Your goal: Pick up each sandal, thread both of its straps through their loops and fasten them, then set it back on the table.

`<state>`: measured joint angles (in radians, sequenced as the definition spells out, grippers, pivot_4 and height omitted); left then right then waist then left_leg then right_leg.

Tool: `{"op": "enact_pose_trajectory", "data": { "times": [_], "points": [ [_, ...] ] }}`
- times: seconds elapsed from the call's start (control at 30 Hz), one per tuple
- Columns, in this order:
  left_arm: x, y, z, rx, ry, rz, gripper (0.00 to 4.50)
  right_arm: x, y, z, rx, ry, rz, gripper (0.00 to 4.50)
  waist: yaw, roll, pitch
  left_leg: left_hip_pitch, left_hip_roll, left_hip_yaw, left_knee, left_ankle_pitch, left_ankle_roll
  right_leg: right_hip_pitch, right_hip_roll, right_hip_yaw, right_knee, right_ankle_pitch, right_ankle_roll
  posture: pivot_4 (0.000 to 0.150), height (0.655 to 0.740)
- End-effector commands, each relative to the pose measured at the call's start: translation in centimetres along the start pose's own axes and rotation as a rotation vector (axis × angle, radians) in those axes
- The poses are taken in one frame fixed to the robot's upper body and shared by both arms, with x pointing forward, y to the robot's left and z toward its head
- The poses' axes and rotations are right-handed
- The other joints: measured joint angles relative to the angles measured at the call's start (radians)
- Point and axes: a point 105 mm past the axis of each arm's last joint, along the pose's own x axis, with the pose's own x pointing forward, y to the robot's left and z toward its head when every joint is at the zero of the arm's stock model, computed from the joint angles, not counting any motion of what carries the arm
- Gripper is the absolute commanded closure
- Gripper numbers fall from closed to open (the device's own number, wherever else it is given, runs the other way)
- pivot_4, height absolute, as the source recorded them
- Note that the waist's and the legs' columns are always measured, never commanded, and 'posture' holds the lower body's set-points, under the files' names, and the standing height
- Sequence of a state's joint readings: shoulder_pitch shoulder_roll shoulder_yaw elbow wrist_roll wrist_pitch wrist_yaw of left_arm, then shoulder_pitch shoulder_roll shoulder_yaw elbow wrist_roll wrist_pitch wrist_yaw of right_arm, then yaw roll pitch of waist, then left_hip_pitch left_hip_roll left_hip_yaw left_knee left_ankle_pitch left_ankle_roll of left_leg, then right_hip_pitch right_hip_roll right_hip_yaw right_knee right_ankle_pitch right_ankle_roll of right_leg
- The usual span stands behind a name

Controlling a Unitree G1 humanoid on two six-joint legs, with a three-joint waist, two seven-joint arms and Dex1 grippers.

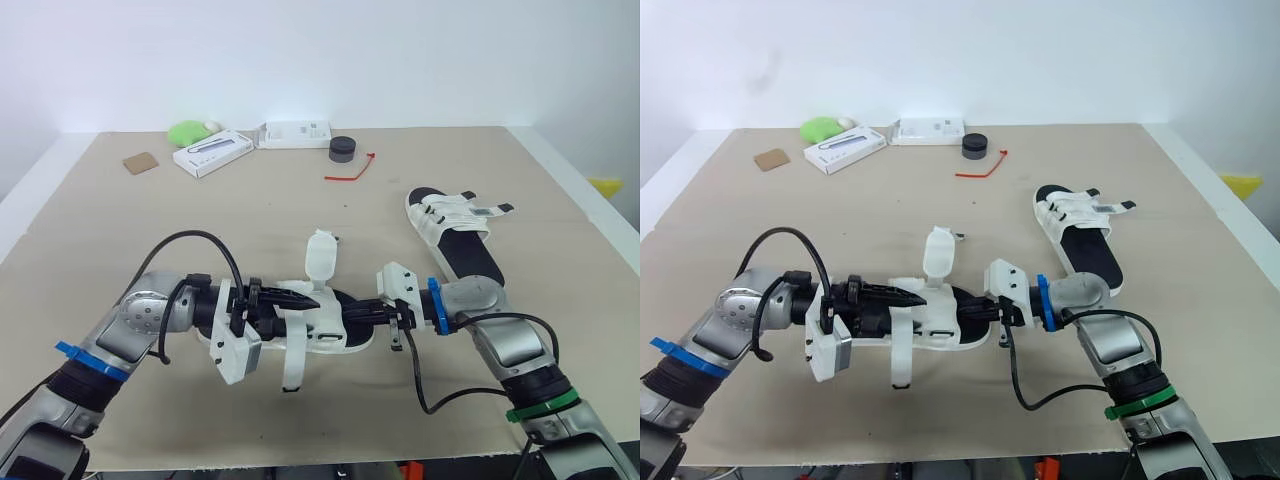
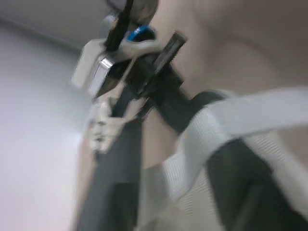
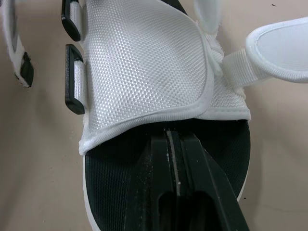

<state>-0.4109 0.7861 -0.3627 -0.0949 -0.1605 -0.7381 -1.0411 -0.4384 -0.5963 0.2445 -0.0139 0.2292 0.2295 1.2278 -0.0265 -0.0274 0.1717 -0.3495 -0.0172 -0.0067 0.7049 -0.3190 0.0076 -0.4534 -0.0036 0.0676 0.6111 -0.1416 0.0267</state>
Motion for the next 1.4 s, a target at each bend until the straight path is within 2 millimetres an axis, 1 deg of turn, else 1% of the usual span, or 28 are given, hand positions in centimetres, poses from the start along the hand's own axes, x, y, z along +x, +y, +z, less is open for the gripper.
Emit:
{"op": "enact_pose_trajectory", "data": {
  "times": [0.03, 0.07, 0.1, 0.2, 0.27, 0.43, 0.53, 0.6, 0.67, 0.7, 0.77, 0.83, 0.97, 1.03, 1.13, 1.2, 1.27, 1.4],
  "points": [
    [-0.5, -0.5, 0.7, -0.121, -0.011, -0.047, 0.75, 0.1, -0.2, 0.8, -0.041, -0.012, 0.012, 4.50, -0.001, 0.000, 0.000, 0.000, 0.000, 0.000, 0.000, 0.000, 0.000, 0.000, 0.000, 0.000, 0.000, 0.000, 0.000, 0.150, 0.7400],
    [-0.8, -0.8, 0.8, -0.197, -0.001, -0.060, 0.15, 0.1, -0.2, 0.8, -0.041, -0.012, 0.012, 4.50, -0.003, 0.000, 0.000, 0.000, 0.000, 0.000, 0.000, 0.000, 0.000, 0.000, 0.000, 0.000, 0.000, 0.000, 0.000, 0.150, 0.7400],
    [-1.0, -0.9, 0.9, -0.265, 0.004, -0.067, 0.04, 0.0, -0.2, 0.8, -0.042, -0.012, 0.013, 4.50, -0.004, 0.000, 0.000, 0.001, 0.001, 0.000, 0.000, 0.000, 0.000, 0.000, 0.001, 0.000, 0.000, 0.000, 0.000, 0.150, 0.7400],
    [-1.6, -0.9, 1.4, -0.478, 0.015, -0.041, 0.04, 0.0, -0.2, 0.8, -0.042, -0.011, 0.015, 4.50, -0.006, 0.000, 0.000, 0.001, 0.001, 0.000, 0.000, 0.000, 0.000, 0.000, 0.002, 0.000, 0.000, 0.000, 0.000, 0.150, 0.7400],
    [-2.1, -1.1, 1.3, -0.561, 0.045, -0.047, 0.04, 0.0, -0.2, 0.8, -0.041, -0.012, 0.017, 4.50, -0.008, 0.000, 0.001, 0.000, 0.002, 0.000, 0.000, 0.000, 0.000, 0.000, 0.003, 0.000, 0.000, -0.001, -0.001, 0.150, 0.7400],
    [-2.9, 0.2, 1.7, -0.749, 0.046, 0.047, 0.04, 0.2, -0.2, 0.7, -0.042, -0.014, 0.022, 4.50, -0.010, -0.001, 0.001, 0.001, 0.003, 0.000, 0.000, 0.000, 0.000, 0.000, 0.004, 0.000, 0.000, -0.001, -0.001, 0.150, 0.7400],
    [-3.5, 0.5, 2.3, -0.839, 0.021, 0.090, 0.04, 0.2, -0.2, 0.7, -0.045, -0.014, 0.024, 4.50, -0.014, -0.001, 0.001, 0.001, 0.003, 0.000, 0.000, 0.000, 0.000, -0.001, 0.005, 0.000, 0.000, -0.001, -0.002, 0.150, 0.7400],
    [-3.9, -0.5, 2.7, -0.940, 0.040, 0.075, 0.04, 0.1, -0.2, 0.7, -0.047, -0.013, 0.024, 4.50, -0.018, -0.001, 0.001, 0.000, 0.003, 0.000, 0.000, -0.001, 0.000, -0.001, 0.005, 0.000, 0.001, -0.002, -0.002, 0.150, 0.7400],
    [-4.4, -2.1, 3.0, -1.083, 0.068, 0.054, 0.04, 0.1, -0.2, 0.7, -0.047, -0.013, 0.024, 4.50, -0.022, -0.001, 0.001, 0.000, 0.004, 0.000, 0.000, -0.001, 0.000, -0.002, 0.005, 0.000, 0.001, -0.002, -0.003, 0.150, 0.7400],
    [-4.6, -2.7, 3.0, -1.056, 0.092, 0.065, 0.04, 0.1, -0.2, 0.7, -0.048, -0.013, 0.025, 4.50, -0.022, -0.001, 0.001, 0.000, 0.004, 0.001, 0.000, -0.001, 0.001, -0.003, 0.005, 0.001, 0.001, -0.002, -0.003, 0.150, 0.7400],
    [-4.6, -4.5, 3.1, -1.110, 0.134, 0.045, 0.04, 0.2, -0.1, 0.7, -0.049, -0.013, 0.026, 4.50, -0.021, 0.000, 0.002, 0.000, 0.005, 0.002, 0.000, -0.002, 0.001, -0.004, 0.005, 0.001, 0.001, -0.003, -0.004, 0.150, 0.7400],
    [-4.5, -5.2, 3.2, -1.149, 0.146, 0.036, 0.04, 0.2, -0.1, 0.7, -0.050, -0.013, 0.027, 4.50, -0.020, -0.001, 0.002, 0.000, 0.005, 0.001, 0.000, -0.002, 0.001, -0.003, 0.006, 0.000, 0.002, -0.003, -0.005, 0.150, 0.7400],
    [-3.1, -5.7, 2.9, -1.362, 0.103, 0.099, 0.04, 0.3, -0.2, 0.8, -0.054, -0.015, 0.030, 4.50, -0.016, -0.002, 0.003, 0.001, 0.005, 0.001, 0.000, -0.002, 0.001, -0.002, 0.006, -0.001, 0.002, -0.003, -0.005, 0.150, 0.7400],
    [-2.6, -5.7, 2.8, -1.423, 0.093, 0.102, 0.04, 0.4, -0.2, 0.8, -0.055, -0.017, 0.029, 4.50, -0.019, -0.003, 0.003, 0.001, 0.005, 0.001, 0.000, -0.002, 0.001, -0.002, 0.007, 0.000, 0.002, -0.003, -0.005, 0.150, 0.7400],
    [-2.1, -5.9, 3.1, -1.592, 0.045, 0.083, 0.04, 0.4, -0.1, 0.8, -0.058, -0.015, 0.031, 4.50, -0.020, -0.003, 0.003, 0.001, 0.006, 0.001, 0.000, -0.002, 0.001, -0.003, 0.007, 0.000, 0.002, -0.003, -0.005, 0.150, 0.7400],
    [-1.9, -6.1, 3.2, -1.667, 0.034, 0.063, 0.04, 0.4, 0.0, 0.8, -0.057, -0.016, 0.032, 4.50, -0.020, -0.003, 0.003, 0.001, 0.006, 0.001, 0.000, -0.003, 0.000, -0.003, 0.007, 0.000, 0.002, -0.003, -0.005, 0.150, 0.7400],
    [-1.7, -5.7, 3.1, -1.690, 0.013, 0.071, 0.04, 0.4, 0.1, 0.8, -0.055, -0.017, 0.033, 4.50, -0.020, -0.003, 0.003, 0.001, 0.006, 0.001, 0.000, -0.003, 0.000, -0.003, 0.007, 0.001, 0.002, -0.003, -0.005, 0.150, 0.7400],
    [-1.2, -5.3, 2.5, -1.651, 0.033, 0.076, 0.04, 0.3, 0.1, 0.8, -0.056, -0.015, 0.033, 4.50, -0.020, -0.003, 0.003, 0.001, 0.006, 0.001, 0.000, -0.003, 0.000, -0.002, 0.008, 0.001, 0.002, -0.003, -0.005, 0.150, 0.7400]
  ]
}}
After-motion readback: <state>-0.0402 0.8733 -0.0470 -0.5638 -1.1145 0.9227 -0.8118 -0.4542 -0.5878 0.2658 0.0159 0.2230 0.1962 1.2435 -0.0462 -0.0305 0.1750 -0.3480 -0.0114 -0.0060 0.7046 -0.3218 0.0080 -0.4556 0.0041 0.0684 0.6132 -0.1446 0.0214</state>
